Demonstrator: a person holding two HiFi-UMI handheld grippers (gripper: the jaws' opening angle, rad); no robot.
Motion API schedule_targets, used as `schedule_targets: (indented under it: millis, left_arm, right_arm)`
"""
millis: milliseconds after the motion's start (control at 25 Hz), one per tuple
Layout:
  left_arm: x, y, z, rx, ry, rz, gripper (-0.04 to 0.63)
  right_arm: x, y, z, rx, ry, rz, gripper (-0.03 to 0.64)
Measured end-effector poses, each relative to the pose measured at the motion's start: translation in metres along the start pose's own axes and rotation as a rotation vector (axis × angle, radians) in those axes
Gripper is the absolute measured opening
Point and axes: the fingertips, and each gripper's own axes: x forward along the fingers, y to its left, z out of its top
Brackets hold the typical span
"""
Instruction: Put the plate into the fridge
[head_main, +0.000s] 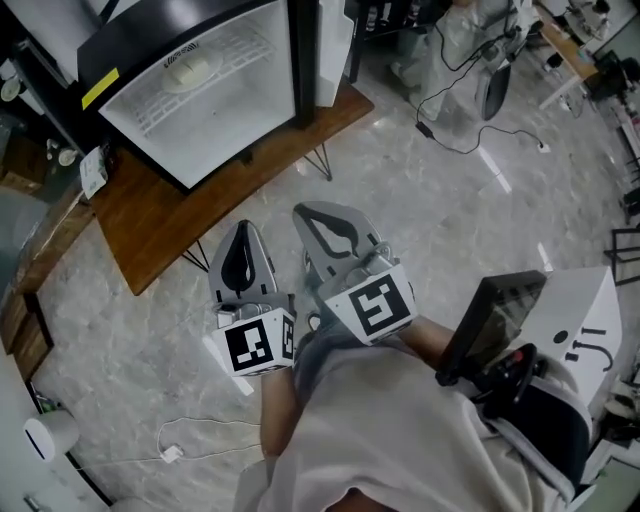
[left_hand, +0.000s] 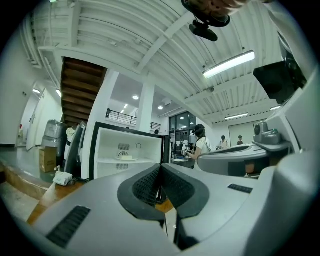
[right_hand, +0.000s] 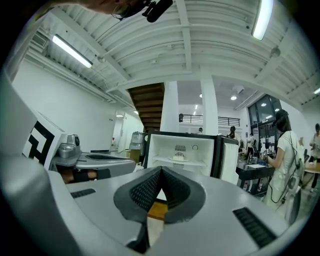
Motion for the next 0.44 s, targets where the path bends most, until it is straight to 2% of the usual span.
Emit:
schedule_targets:
  millis: [80, 160, 320, 440]
  left_arm:
    - [-0.025, -0.016, -0.008, 0.018, -0.011, -0.007, 0.018]
    - [-0.020, -0.022, -0.013, 0.012, 0.002, -0.012, 0.018]
    - [0.051, 0.026, 0.026, -0.040, 0.078, -0.039, 0.018]
    - [0.059, 0.068, 0.067, -0.034, 0.053, -0.061, 0.018]
  right_arm:
    - [-0.023, 0.010, -0.007, -0.030, -0.007, -0.003, 0.017]
    - [-0.021, 0.005, -0.010, -0.038, 0.008, 0.004, 0.017]
    - [0.060, -0.020, 0.029, 0.074, 0.113, 0.019, 0.017]
    - [0.095, 0.001, 0.066, 0.107, 0.139, 0.014, 0.017]
